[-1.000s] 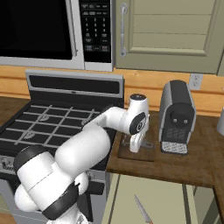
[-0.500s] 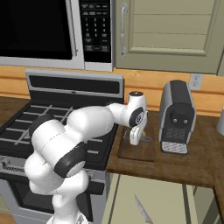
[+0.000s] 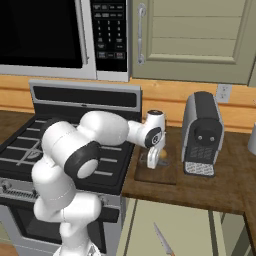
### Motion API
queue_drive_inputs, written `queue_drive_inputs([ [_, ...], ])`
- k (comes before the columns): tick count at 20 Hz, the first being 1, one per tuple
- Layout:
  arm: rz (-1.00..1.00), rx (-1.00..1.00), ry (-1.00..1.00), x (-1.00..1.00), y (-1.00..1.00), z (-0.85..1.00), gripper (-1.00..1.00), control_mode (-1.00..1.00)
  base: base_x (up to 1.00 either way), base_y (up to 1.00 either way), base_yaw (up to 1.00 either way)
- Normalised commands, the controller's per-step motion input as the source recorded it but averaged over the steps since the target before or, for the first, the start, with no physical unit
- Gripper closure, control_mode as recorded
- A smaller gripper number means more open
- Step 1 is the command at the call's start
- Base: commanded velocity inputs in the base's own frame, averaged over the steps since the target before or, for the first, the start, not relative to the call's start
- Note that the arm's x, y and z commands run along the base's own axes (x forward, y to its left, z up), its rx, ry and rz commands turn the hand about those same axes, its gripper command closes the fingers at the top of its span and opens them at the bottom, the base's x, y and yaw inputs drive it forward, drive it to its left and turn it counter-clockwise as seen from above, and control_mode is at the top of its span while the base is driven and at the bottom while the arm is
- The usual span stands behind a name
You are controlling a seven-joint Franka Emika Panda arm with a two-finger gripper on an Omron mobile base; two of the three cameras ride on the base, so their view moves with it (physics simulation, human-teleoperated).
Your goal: Place the appropriate cutting tool for cutting the potato skin on the cutting board.
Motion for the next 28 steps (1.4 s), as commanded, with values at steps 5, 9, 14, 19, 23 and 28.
queue_drive_inputs([
  [5,0.07,0.00,0.00,0.03,0.08,-0.47,1.00,-1.00,0.00,0.00,0.00],
  [9,0.06,0.00,0.01,0.00,0.08,-0.47,-1.00,-1.00,0.00,0.00,0.00],
  [14,0.03,0.00,0.04,-0.08,0.02,0.02,-1.00,-1.00,0.00,0.00,0.00],
  [19,0.04,0.00,0.02,-0.36,0.13,0.46,-1.00,-1.00,0.00,0.00,0.00],
  [23,0.07,0.00,0.00,-0.43,0.07,0.54,-1.00,-1.00,0.00,0.00,0.00],
  [28,0.09,0.00,0.00,-0.66,0.26,0.37,-1.00,-1.00,0.00,0.00,0.00],
])
